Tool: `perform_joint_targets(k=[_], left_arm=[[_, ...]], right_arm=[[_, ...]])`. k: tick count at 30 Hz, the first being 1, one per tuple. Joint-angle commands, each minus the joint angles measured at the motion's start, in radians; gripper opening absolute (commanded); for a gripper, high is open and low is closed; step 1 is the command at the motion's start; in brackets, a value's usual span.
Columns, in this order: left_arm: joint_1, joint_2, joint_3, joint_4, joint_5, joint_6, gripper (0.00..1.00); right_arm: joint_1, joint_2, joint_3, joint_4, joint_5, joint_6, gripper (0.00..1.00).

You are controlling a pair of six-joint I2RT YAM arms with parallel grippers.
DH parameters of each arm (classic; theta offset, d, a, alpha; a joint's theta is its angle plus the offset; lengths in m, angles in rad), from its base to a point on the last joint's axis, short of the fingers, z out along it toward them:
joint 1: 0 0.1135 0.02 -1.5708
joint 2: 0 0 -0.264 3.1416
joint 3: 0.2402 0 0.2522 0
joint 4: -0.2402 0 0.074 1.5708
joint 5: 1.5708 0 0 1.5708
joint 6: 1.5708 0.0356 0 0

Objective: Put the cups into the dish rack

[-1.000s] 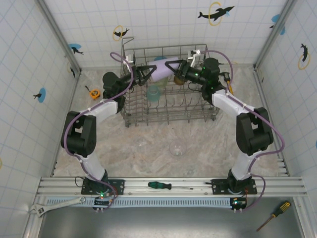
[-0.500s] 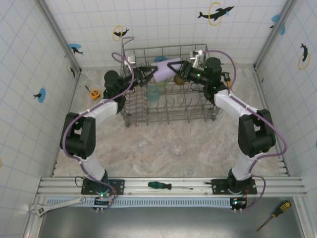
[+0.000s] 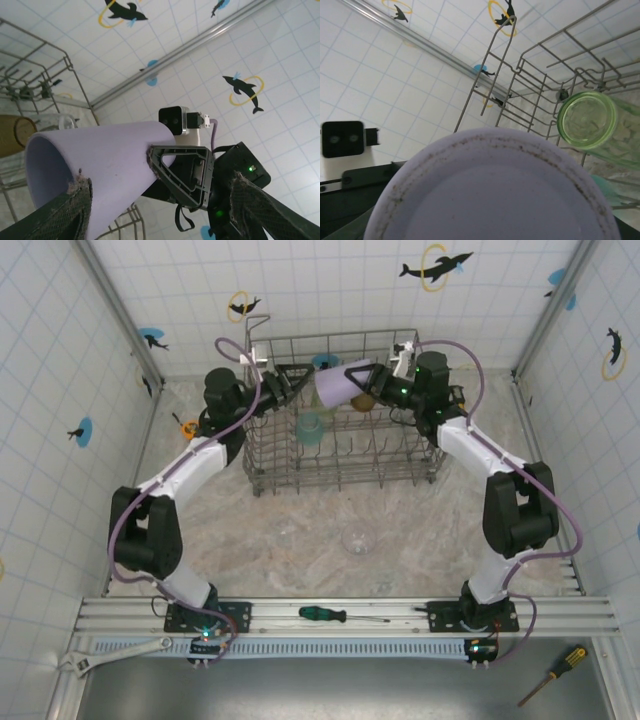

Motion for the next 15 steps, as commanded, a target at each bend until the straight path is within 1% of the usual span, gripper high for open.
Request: perform_joint_targets(k=[1, 3, 5, 6, 9, 12, 13, 15], left_arm=[[0.003, -0.044, 0.047, -0.208, -0.081, 0.129, 0.77], [0.01, -0.06, 0.046, -0.243, -0.098, 0.141, 0.82], [0.019, -0.078, 0.048, -0.293, -0.13, 0.15, 0.84], [0.025, -0.087, 0.049, -0.318, -0.141, 0.154, 0.88], [0.05, -0.12, 0.047, -0.38, -0.165, 0.18, 0.93], [0.076, -0.151, 0.045, -0.439, -0.198, 0.206, 0.96], [0.089, -0.161, 0.038, -0.449, -0.197, 0.201, 0.97], [0.115, -0.182, 0.021, -0.454, -0.185, 0.192, 0.97]], right_arm=[[0.004, -0.042, 0.063, -0.072, 0.053, -0.089, 0.09], [0.01, -0.037, 0.091, -0.128, 0.073, -0.135, 0.09], [0.021, -0.035, 0.113, -0.19, 0.112, -0.185, 0.09], [0.027, -0.035, 0.127, -0.217, 0.134, -0.211, 0.09], [0.039, -0.028, 0.169, -0.307, 0.179, -0.272, 0.09], [0.055, -0.027, 0.194, -0.374, 0.223, -0.327, 0.09], [0.059, -0.026, 0.2, -0.385, 0.267, -0.339, 0.1], [0.068, -0.02, 0.218, -0.417, 0.293, -0.363, 0.1]])
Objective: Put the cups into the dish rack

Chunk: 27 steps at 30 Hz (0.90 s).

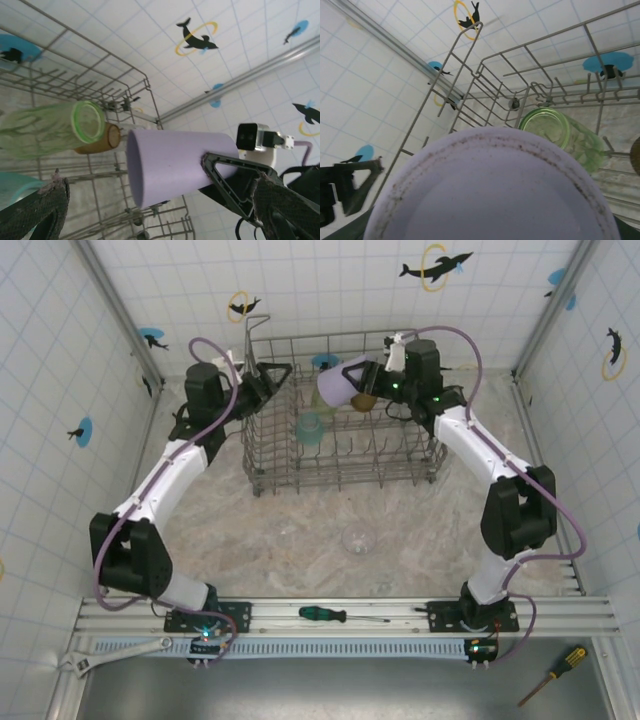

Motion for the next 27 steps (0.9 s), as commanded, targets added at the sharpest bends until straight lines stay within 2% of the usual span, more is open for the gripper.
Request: perform_joint_targets(k=[1, 8, 27], left_arm=[[0.041, -0.064, -0.013, -0.059, -0.022, 0.027, 0.97], [0.107, -0.126, -0.064, -0.157, -0.073, 0.083, 0.97], [0.151, -0.22, -0.065, -0.385, -0.247, 0.25, 0.97]], right_arm=[[0.019, -0.016, 0.065, -0.097, 0.094, -0.094, 0.09], [0.067, 0.027, 0.15, -0.219, 0.211, -0.182, 0.1], [0.159, 0.14, 0.316, -0.471, 0.5, -0.339, 0.1]])
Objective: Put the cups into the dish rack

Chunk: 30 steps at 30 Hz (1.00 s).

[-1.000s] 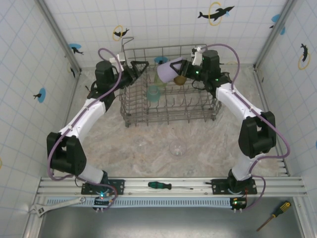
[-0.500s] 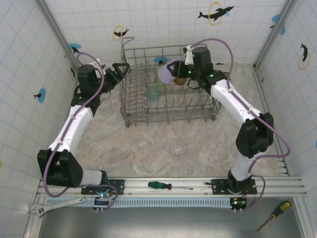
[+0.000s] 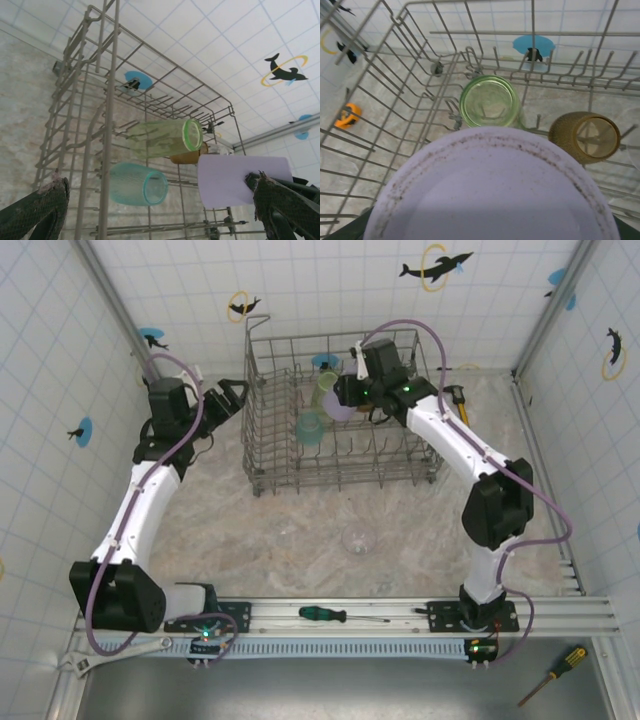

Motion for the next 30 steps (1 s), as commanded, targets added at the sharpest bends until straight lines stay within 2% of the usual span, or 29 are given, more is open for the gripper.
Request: perform_joint_targets(k=[1, 24, 30], left_arm=[[0.01, -0.028, -0.003, -0.062, -0.045, 0.059, 0.97], [0.017, -0.072, -0.087, -0.094, -0.078, 0.071, 0.97], [0.018, -0.078, -0.087, -0.1, -0.078, 0.07, 0.97]], right_arm=[[0.007, 0.024, 0.056, -0.05, 0.068, -0.037, 0.1], [0.017, 0.143, 0.084, -0.03, 0.114, -0.06, 0.1], [0.024, 0.131, 0.107, -0.029, 0.13, -0.063, 0.1]])
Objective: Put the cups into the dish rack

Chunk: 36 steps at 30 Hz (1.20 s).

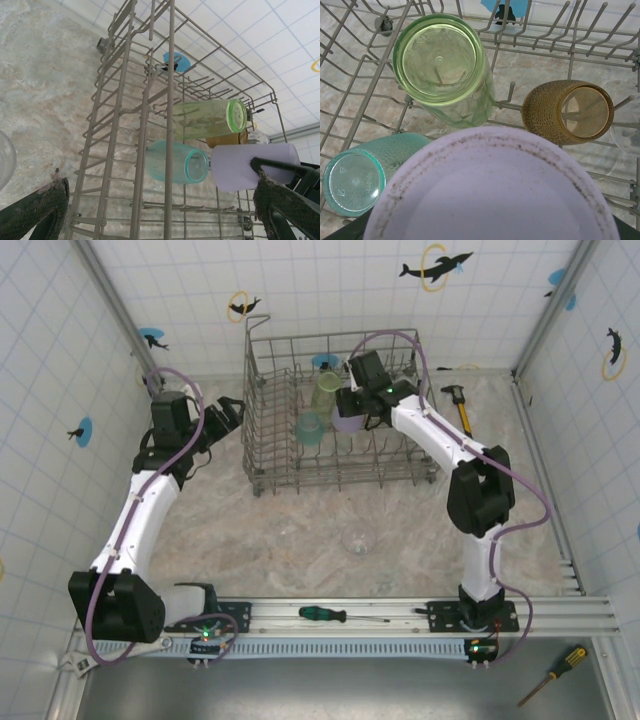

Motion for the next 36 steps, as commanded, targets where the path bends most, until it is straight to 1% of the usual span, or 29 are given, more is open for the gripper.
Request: perform_joint_targets(k=[1, 8, 12, 17, 23, 28, 36], left_arm=[[0.007, -0.024, -0.012, -0.002, -0.015, 0.023, 0.97], [0.007, -0.02, -0.01, -0.002, -0.016, 0.025, 0.97], [0.007, -0.018, -0.012, -0.002, -0.009, 0.022, 0.97], [0.007, -0.012, -0.016, 0.004, 0.01, 0.009, 0.97], [0.007, -0.017, -0.031, 0.017, 0.011, -0.004, 0.97], [0.007, -0.027, -0.037, 0.03, 0.034, -0.025, 0.97], [0.006, -0.028, -0.043, 0.032, 0.036, -0.033, 0.97]], right_arm=[[0.009, -0.006, 0.07, 0.022, 0.026, -0.014, 0.1], [0.006, -0.092, 0.07, 0.027, 0.069, -0.031, 0.11], [-0.004, -0.11, 0.07, 0.018, 0.091, -0.037, 0.11], [-0.017, -0.088, 0.06, -0.012, 0.131, -0.031, 0.11], [-0.029, -0.042, 0.03, 0.003, 0.113, -0.021, 0.1], [-0.026, -0.012, 0.017, 0.034, 0.069, -0.01, 0.1], [-0.018, 0.031, 0.004, 0.034, 0.066, -0.002, 0.1]])
